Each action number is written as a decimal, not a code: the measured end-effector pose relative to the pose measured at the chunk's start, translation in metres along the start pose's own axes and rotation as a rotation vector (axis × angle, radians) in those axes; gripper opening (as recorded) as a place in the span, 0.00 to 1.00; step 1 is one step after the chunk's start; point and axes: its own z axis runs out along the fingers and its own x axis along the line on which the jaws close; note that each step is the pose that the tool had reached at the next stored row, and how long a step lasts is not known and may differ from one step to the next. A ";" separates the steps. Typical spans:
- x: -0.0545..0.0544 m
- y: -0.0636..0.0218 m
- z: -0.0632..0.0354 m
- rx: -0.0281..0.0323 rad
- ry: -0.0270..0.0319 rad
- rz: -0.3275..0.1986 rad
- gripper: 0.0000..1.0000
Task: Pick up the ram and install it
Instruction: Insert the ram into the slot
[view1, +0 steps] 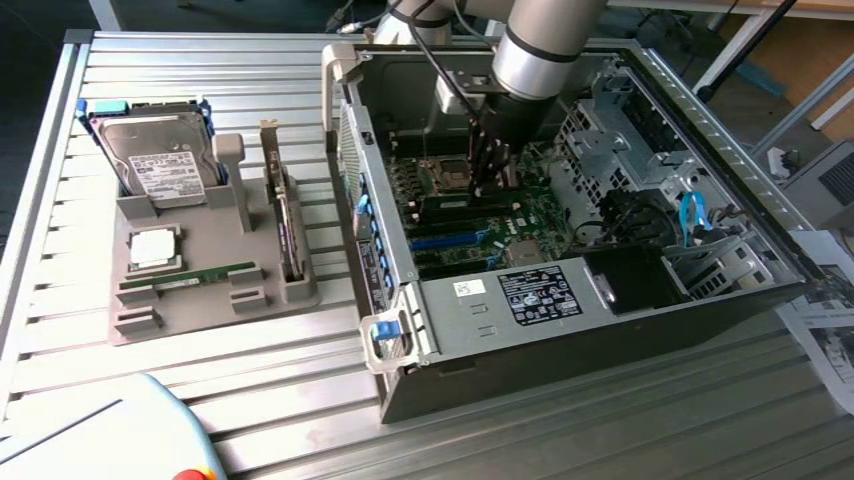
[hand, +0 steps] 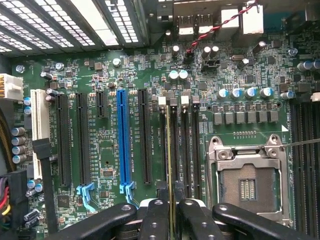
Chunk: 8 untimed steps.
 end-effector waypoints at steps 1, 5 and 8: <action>0.000 0.0000 0.0001 0.0001 0.0014 0.001 0.15; -0.001 0.0023 0.0002 -0.0002 0.0015 0.005 0.15; -0.001 0.0026 0.0002 -0.0001 0.0015 0.005 0.15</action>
